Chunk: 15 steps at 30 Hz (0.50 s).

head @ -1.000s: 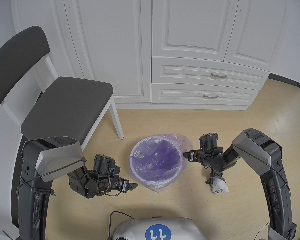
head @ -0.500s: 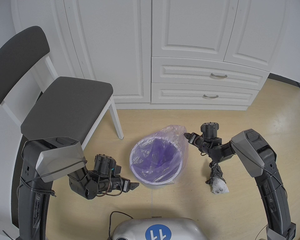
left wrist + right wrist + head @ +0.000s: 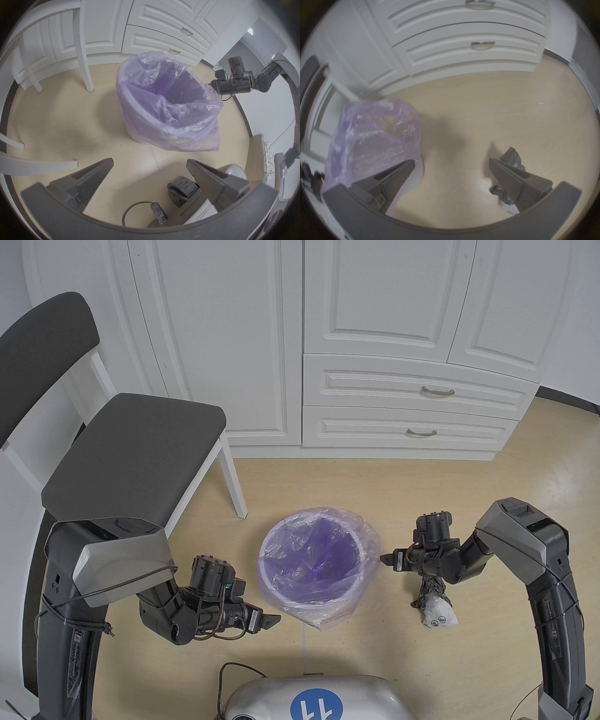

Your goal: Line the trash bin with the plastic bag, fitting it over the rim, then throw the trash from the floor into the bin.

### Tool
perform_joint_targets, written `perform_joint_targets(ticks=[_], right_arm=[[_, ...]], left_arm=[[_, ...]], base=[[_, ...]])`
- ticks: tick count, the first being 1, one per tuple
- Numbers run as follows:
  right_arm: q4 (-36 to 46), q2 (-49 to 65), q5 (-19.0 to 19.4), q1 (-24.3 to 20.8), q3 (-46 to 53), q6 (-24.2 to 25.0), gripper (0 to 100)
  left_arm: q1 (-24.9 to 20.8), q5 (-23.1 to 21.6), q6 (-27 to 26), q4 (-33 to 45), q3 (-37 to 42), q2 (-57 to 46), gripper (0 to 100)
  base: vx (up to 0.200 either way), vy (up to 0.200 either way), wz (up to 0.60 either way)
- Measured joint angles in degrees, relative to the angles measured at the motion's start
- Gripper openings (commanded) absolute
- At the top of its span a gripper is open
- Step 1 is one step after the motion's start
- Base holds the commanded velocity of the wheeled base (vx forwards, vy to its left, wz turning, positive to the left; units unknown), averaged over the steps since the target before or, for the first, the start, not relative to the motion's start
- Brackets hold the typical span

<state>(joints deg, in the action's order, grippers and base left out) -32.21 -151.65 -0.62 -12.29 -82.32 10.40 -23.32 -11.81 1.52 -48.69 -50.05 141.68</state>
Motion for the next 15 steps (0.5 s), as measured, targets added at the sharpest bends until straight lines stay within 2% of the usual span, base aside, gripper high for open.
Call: perform_joint_targets(ticks=[3,10,15], right_arm=[[-0.2,2.0,1.7,0.6,4.2,-3.5,100],[-0.4,11.7,3.5,0.9,12.5,-5.0,100],[-0.7,19.4,4.1,-1.9,19.4,-5.8,100]], left_arm=[[0.0,-1.7,-0.8,0.0,1.3,-0.3,100],[1.4,-7.5,-5.1,0.0,4.9,-2.4,100],[2.1,-9.8,-6.6,0.0,7.0,-4.7,100]], base=[[0.0,0.0,0.0],[0.0,0.0,0.0],[0.0,0.0,0.0]])
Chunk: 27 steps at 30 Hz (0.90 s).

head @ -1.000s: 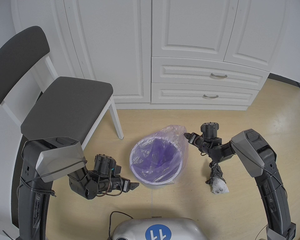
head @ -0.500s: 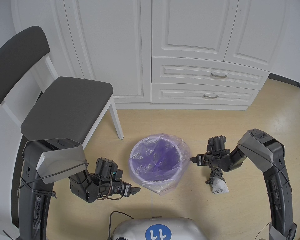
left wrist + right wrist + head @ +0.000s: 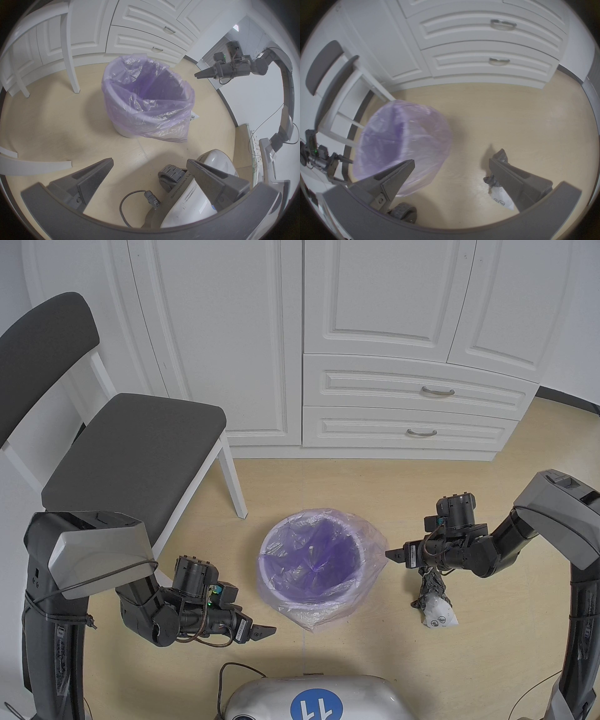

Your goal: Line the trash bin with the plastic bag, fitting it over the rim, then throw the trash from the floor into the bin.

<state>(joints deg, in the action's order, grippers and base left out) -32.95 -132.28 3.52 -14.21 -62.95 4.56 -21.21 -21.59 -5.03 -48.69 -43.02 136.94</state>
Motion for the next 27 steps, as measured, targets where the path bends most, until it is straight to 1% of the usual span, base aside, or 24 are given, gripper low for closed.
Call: perform_joint_targets(ticks=[3,5,7,9,11,14,17,20,27], right_arm=[[-1.4,2.5,0.0,-2.9,1.9,0.4,100],[-3.3,2.9,-0.5,-4.9,2.3,2.1,100],[-5.1,2.4,-1.8,-6.7,2.3,4.4,100],[-6.2,1.2,-4.6,-8.4,1.6,6.1,100],[-6.9,-0.6,-8.2,-10.0,-0.1,7.4,100],[-7.1,-3.4,-10.8,-11.9,-2.7,8.6,100],[-7.0,-6.0,-12.9,-12.8,-5.4,9.1,100],[-5.2,-8.0,-14.9,-13.3,-7.6,9.6,100],[1.5,-9.2,-15.4,-13.5,-8.8,9.6,100]], left_arm=[[0.2,-0.5,-0.2,-0.4,0.8,-1.2,100],[0.3,-0.5,-0.2,-1.1,1.0,-1.8,100],[0.4,-0.6,-0.2,-1.6,1.1,-2.1,100],[0.5,-0.6,-0.1,-2.0,1.2,-2.4,100],[0.6,-0.5,-0.1,-2.2,1.1,-2.5,100],[0.6,-0.5,0.0,-2.5,0.9,-2.6,100],[0.9,-0.4,-0.1,-2.6,0.7,-2.6,100],[1.1,-0.4,-0.1,-2.6,0.6,-2.6,100],[1.7,-0.4,-0.3,-2.7,0.5,-2.6,100]], base=[[0.0,0.0,0.0],[0.0,0.0,0.0],[0.0,0.0,0.0],[0.0,0.0,0.0],[0.0,0.0,0.0],[0.0,0.0,0.0],[0.0,0.0,0.0],[0.0,0.0,0.0],[0.0,0.0,0.0]])
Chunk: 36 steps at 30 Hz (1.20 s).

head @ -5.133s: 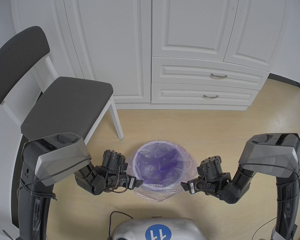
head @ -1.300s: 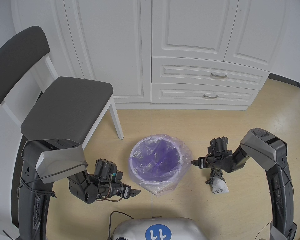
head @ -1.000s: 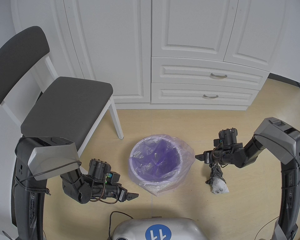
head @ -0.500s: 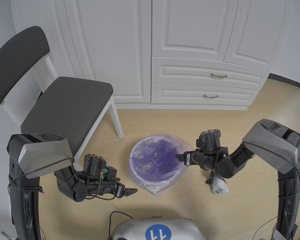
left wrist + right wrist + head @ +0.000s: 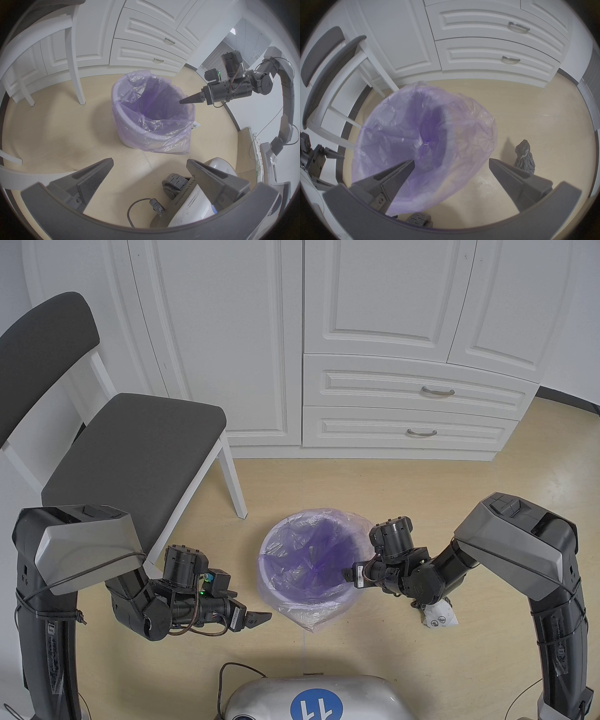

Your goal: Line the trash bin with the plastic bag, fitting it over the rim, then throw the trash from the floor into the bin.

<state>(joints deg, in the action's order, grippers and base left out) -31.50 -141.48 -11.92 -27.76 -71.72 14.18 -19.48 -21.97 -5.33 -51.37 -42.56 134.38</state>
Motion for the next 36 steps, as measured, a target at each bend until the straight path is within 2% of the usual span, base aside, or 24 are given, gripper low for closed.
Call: perform_joint_targets(ticks=[6,11,17,20,28,36], right_arm=[[1.2,1.9,0.9,-0.2,2.7,-0.7,100],[1.1,4.2,3.7,-0.8,6.8,-2.4,100],[0.7,6.8,9.3,-0.3,13.2,-11.1,100],[0.9,7.6,10.3,0.9,15.3,-14.7,100],[1.3,5.3,9.9,4.2,12.6,-15.5,100],[1.6,0.3,6.8,6.5,4.6,-12.3,100]], left_arm=[[0.3,0.0,-0.2,-0.1,0.1,0.0,100],[0.3,0.0,-0.3,-0.1,0.1,0.0,100],[0.4,0.0,-0.3,-0.1,0.2,0.0,100],[0.4,0.0,-0.4,-0.1,0.2,0.1,100],[0.4,0.0,-0.3,-0.4,0.0,0.5,100],[0.4,0.0,-0.1,-1.9,-0.1,1.0,100]], base=[[0.0,0.0,0.0],[0.0,0.0,0.0],[0.0,0.0,0.0],[0.0,0.0,0.0],[0.0,0.0,0.0],[0.0,0.0,0.0]])
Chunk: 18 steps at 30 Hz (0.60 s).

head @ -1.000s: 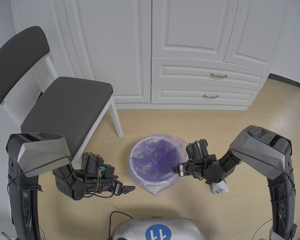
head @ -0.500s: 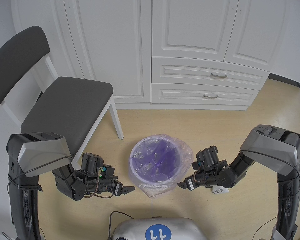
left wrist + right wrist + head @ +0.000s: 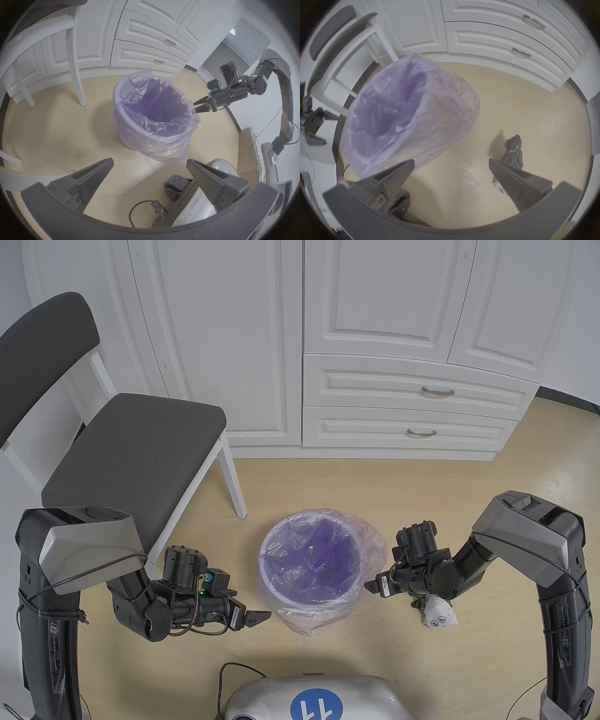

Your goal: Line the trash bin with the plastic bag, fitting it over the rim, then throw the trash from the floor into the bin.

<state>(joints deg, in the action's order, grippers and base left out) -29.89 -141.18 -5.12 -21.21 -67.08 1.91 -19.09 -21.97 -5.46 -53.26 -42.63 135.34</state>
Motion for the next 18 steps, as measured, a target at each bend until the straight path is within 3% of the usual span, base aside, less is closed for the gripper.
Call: perform_joint_targets(ticks=[4,14,18], right_arm=[[1.2,-2.7,-1.1,1.1,-5.2,4.2,100],[2.6,-7.2,-1.6,2.3,-19.0,20.2,100],[2.6,-9.1,-1.7,2.2,-23.2,24.0,100]], left_arm=[[0.0,0.0,0.1,-0.2,-0.1,0.2,100],[0.4,0.0,0.2,-0.4,-0.3,0.3,100],[0.5,0.0,0.3,-1.7,-0.1,0.2,100]], base=[[0.0,0.0,0.0],[0.0,0.0,0.0],[0.0,0.0,0.0]])
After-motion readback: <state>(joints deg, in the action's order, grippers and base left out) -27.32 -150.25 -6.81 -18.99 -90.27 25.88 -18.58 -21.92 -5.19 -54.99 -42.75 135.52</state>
